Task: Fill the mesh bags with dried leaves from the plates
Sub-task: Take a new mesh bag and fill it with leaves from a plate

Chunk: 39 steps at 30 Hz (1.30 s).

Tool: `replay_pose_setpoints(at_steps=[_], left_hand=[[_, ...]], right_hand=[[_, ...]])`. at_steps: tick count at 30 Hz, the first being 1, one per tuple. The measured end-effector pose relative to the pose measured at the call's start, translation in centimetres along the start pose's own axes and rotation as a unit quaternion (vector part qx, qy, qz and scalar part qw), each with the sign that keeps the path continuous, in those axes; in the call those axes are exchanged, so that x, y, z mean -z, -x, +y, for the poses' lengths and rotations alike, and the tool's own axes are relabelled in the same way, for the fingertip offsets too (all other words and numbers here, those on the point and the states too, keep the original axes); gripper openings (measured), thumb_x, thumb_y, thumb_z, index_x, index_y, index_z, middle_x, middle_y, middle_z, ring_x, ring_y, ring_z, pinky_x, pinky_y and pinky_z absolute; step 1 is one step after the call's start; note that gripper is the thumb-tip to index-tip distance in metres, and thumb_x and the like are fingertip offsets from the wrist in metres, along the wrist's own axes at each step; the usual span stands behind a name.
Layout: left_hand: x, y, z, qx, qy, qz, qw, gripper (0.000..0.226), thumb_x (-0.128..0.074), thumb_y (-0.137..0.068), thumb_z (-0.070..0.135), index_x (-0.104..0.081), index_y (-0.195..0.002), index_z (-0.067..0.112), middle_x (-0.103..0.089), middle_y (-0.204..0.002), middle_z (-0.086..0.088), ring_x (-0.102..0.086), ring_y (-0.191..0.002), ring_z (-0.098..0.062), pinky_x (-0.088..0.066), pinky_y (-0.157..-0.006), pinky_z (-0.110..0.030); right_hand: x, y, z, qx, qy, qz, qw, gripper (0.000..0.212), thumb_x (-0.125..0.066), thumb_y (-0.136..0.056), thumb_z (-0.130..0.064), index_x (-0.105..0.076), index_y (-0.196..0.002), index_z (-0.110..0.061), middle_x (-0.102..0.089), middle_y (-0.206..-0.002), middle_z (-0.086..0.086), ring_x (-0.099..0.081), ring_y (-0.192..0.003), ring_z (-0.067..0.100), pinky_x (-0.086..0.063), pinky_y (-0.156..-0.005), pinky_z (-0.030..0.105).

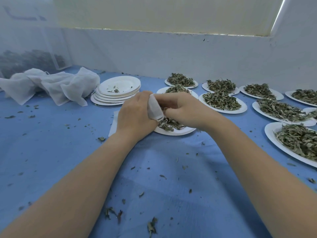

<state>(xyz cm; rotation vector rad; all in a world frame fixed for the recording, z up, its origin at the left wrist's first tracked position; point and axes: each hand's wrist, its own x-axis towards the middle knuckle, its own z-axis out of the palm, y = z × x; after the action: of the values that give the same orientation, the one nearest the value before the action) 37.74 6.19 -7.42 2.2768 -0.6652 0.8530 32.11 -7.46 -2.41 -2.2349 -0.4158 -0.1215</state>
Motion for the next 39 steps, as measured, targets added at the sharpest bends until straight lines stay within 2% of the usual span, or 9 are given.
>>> replay_pose_setpoints(at_steps=[2,6,9,13,16,18,23,29,39], left_hand=[[-0.1,0.0,0.0,0.007,-0.003,0.009,1.0,0.049,-0.073,-0.07,0.021,-0.056,-0.114,0.007,-0.062,-0.104,-0.01,-0.056,-0.095,-0.031,-0.038,-0.078,-0.034],[0.0,0.0,0.3,-0.023,-0.023,0.009,0.999,0.042,-0.07,-0.068,0.014,-0.058,-0.108,0.002,-0.064,-0.097,-0.014,-0.059,-0.086,-0.035,-0.041,-0.074,-0.037],[0.1,0.2,0.6,-0.069,-0.05,0.021,0.996,0.036,-0.063,-0.062,0.014,-0.061,-0.094,-0.004,-0.064,-0.079,-0.016,-0.061,-0.068,-0.035,-0.046,-0.063,-0.038],[0.2,-0.1,-0.2,-0.006,-0.085,0.012,0.996,0.046,-0.073,-0.065,0.012,-0.058,-0.106,-0.003,-0.063,-0.091,-0.02,-0.059,-0.08,-0.038,-0.042,-0.071,-0.04],[0.2,-0.4,-0.6,0.039,-0.096,0.005,0.995,0.043,-0.067,-0.072,0.018,-0.055,-0.109,0.0,-0.06,-0.099,-0.019,-0.056,-0.089,-0.037,-0.037,-0.077,-0.039],[0.0,-0.4,-0.6,0.03,-0.1,-0.003,0.995,0.046,-0.07,-0.07,0.018,-0.055,-0.109,-0.001,-0.06,-0.1,-0.02,-0.056,-0.09,-0.037,-0.038,-0.077,-0.04],[0.0,-0.3,-0.5,0.006,-0.116,-0.021,0.993,0.05,-0.07,-0.068,0.015,-0.055,-0.113,-0.001,-0.059,-0.1,-0.021,-0.055,-0.091,-0.038,-0.036,-0.079,-0.041],[0.3,-0.3,-0.5,0.003,-0.118,-0.034,0.992,0.052,-0.068,-0.069,0.011,-0.052,-0.117,0.001,-0.057,-0.105,-0.019,-0.052,-0.095,-0.037,-0.032,-0.08,-0.039],[0.2,-0.3,-0.7,0.008,-0.108,-0.035,0.993,0.054,-0.069,-0.068,0.013,-0.051,-0.117,0.003,-0.057,-0.106,-0.017,-0.051,-0.096,-0.036,-0.031,-0.079,-0.035]], right_hand=[[-0.3,0.0,0.0,-0.005,-0.011,0.066,0.998,0.036,-0.053,-0.083,0.005,-0.065,-0.108,-0.017,-0.069,-0.107,-0.001,-0.066,-0.096,0.012,-0.05,-0.091,0.031],[-1.7,-0.6,0.2,-0.012,0.033,0.222,0.975,0.02,-0.066,-0.076,-0.001,-0.059,-0.08,-0.019,-0.062,-0.072,-0.007,-0.056,-0.06,0.0,-0.043,-0.064,0.006],[-2.2,-0.9,0.3,-0.028,-0.005,0.198,0.98,0.016,-0.064,-0.082,-0.009,-0.059,-0.079,-0.024,-0.059,-0.056,-0.015,-0.051,-0.052,-0.004,-0.039,-0.053,0.007],[-0.6,-0.5,0.4,-0.034,-0.157,0.154,0.975,0.016,-0.056,-0.09,-0.006,-0.065,-0.087,-0.019,-0.072,-0.081,0.001,-0.066,-0.072,0.015,-0.057,-0.074,0.031],[1.0,-0.3,2.0,-0.077,0.08,0.216,0.97,0.018,-0.055,-0.091,-0.017,-0.068,-0.101,-0.023,-0.069,-0.099,-0.002,-0.061,-0.084,0.01,-0.048,-0.085,0.022],[1.2,-0.1,3.0,-0.12,0.273,0.152,0.942,0.033,-0.054,-0.091,-0.035,-0.06,-0.123,-0.026,-0.058,-0.124,-0.001,-0.054,-0.108,0.014,-0.038,-0.094,0.024],[0.2,-0.1,4.0,-0.149,0.335,0.071,0.928,0.052,-0.058,-0.085,-0.052,-0.054,-0.127,-0.021,-0.057,-0.118,0.006,-0.051,-0.111,0.024,-0.045,-0.091,0.037],[0.9,-0.3,4.2,-0.096,0.261,0.149,0.949,0.022,-0.069,-0.083,-0.033,-0.068,-0.103,-0.022,-0.066,-0.097,-0.001,-0.051,-0.077,0.009,-0.038,-0.07,0.022],[2.3,-0.2,2.9,-0.018,0.109,0.248,0.962,0.009,-0.074,-0.079,-0.025,-0.07,-0.087,-0.024,-0.06,-0.068,-0.019,-0.055,-0.061,-0.008,-0.039,-0.061,0.004]])
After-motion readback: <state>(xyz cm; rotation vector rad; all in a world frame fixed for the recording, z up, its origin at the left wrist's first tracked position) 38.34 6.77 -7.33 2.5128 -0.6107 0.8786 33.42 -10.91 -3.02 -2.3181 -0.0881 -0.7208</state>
